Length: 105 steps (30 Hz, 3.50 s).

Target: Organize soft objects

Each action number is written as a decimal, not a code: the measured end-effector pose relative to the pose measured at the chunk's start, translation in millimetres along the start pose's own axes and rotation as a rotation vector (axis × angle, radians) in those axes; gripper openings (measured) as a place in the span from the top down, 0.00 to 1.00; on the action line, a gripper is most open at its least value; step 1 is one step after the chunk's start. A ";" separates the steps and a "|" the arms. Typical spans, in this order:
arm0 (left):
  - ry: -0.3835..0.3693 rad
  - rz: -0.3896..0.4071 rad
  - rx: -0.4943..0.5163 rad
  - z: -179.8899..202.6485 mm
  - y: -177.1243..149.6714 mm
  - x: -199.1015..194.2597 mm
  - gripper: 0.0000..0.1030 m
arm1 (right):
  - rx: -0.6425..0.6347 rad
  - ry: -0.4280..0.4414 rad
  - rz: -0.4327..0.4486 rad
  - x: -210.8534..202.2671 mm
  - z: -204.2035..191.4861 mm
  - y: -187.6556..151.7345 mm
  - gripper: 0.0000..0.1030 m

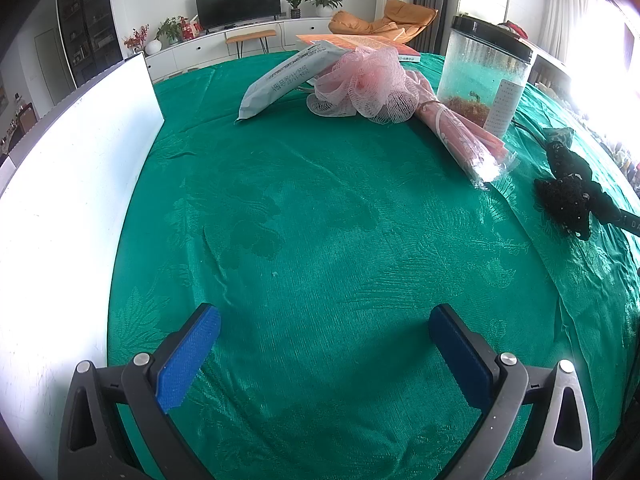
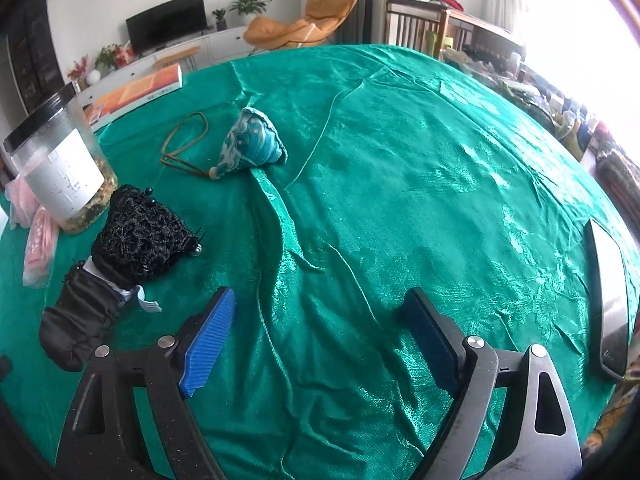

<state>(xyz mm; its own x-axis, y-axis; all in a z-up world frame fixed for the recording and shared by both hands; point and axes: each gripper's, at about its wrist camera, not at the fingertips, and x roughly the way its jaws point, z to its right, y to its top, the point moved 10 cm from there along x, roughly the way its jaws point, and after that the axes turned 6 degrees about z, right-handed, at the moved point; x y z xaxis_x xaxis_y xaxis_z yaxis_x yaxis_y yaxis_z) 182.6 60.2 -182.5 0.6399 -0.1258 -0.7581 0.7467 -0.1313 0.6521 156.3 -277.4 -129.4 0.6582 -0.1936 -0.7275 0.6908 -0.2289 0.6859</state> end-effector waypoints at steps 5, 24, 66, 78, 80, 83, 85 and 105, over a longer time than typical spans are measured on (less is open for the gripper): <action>0.000 0.000 0.000 -0.1 0.1 0.3 0.00 | 0.000 0.000 0.000 -0.4 -0.2 -0.2 0.14; 0.000 0.000 0.000 -0.1 0.2 0.4 0.00 | 0.001 0.000 0.000 -1.3 -0.3 -0.5 0.14; -0.112 -0.072 -0.092 3.4 42.0 10.4 0.00 | 0.001 0.000 0.000 -3.2 -0.3 -1.0 0.13; -0.029 -0.221 0.836 3.3 145.0 78.9 0.01 | 0.001 0.000 0.000 -3.5 -0.6 -1.0 0.13; -0.021 -0.217 0.957 0.3 144.1 89.5 0.01 | 0.001 0.000 0.000 -3.3 -0.4 -1.0 0.13; -0.047 -0.172 0.957 -1.2 163.4 106.7 0.02 | 0.000 -0.001 0.000 -3.3 -0.4 -1.0 0.13; -0.058 -0.148 0.892 -2.7 181.2 121.3 0.01 | 0.001 0.000 0.000 -3.4 -0.4 -1.0 0.13; -0.185 -0.366 0.222 -10.2 126.1 96.1 0.05 | 0.001 0.000 0.000 -4.1 -0.3 -1.2 0.13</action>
<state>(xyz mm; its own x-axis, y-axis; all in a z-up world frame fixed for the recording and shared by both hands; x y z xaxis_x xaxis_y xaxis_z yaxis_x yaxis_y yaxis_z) 340.2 41.6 -173.2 0.2831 -0.2026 -0.9374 0.8478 -0.4041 0.3434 152.8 -276.1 -127.2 0.6583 -0.1938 -0.7273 0.6904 -0.2296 0.6861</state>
